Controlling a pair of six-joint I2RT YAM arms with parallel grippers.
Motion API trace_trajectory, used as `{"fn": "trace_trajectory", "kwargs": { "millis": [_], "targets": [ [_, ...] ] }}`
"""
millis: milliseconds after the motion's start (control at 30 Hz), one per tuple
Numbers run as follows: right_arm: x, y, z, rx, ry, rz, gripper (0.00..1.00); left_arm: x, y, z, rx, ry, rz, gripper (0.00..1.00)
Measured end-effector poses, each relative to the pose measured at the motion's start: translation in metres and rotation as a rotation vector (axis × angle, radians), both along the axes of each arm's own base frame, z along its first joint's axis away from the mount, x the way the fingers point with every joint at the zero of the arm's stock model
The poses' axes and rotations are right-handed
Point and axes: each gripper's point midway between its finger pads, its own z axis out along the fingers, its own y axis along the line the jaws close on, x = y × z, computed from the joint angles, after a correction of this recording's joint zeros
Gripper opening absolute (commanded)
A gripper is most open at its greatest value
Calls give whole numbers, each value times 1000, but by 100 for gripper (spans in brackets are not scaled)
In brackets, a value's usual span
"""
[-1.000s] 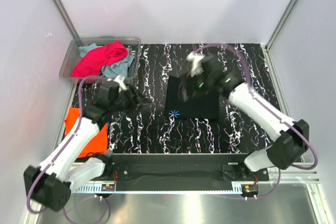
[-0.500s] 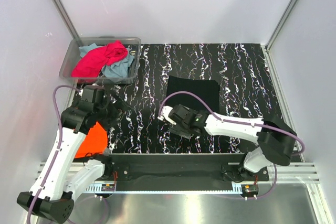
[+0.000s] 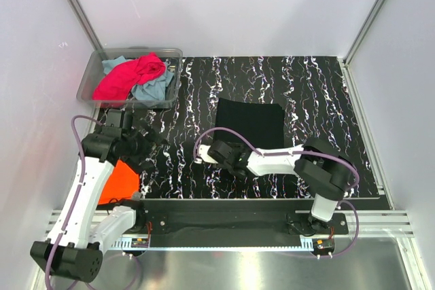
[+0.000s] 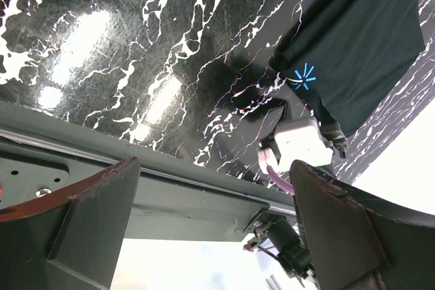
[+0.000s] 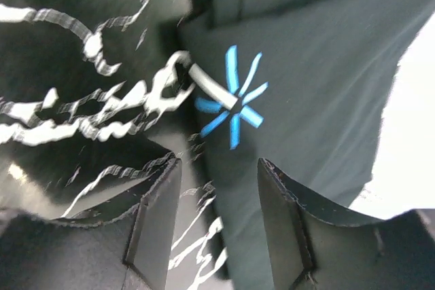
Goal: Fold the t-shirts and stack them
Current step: Neatly place the folded tshirt to the corner
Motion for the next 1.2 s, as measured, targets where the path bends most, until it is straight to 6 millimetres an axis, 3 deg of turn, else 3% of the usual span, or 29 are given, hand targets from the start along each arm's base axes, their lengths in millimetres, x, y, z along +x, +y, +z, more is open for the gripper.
{"fn": "trace_trajectory", "kwargs": {
  "millis": [100,267,367,567,767,933,1200],
  "targets": [
    [11,8,-1,-11,-46,14,44,1,-2,-2,-19,19,-1,99],
    [24,13,-9,-33,-70,21,10,7,-9,-9,-55,38,-19,99],
    [29,11,-9,-32,-65,20,0,10,-15,-15,-77,51,-39,99],
    [19,5,6,27,-15,63,0,31,-36,-36,-194,42,-76,99],
    [4,-6,56,134,-19,129,0,65,-59,-59,-292,39,-74,99],
    [-4,-14,80,202,-16,160,0,95,-102,-67,-362,-12,-134,99],
    [-3,-34,88,241,13,145,0,115,-167,-97,-412,23,-192,99]
  ]
}}
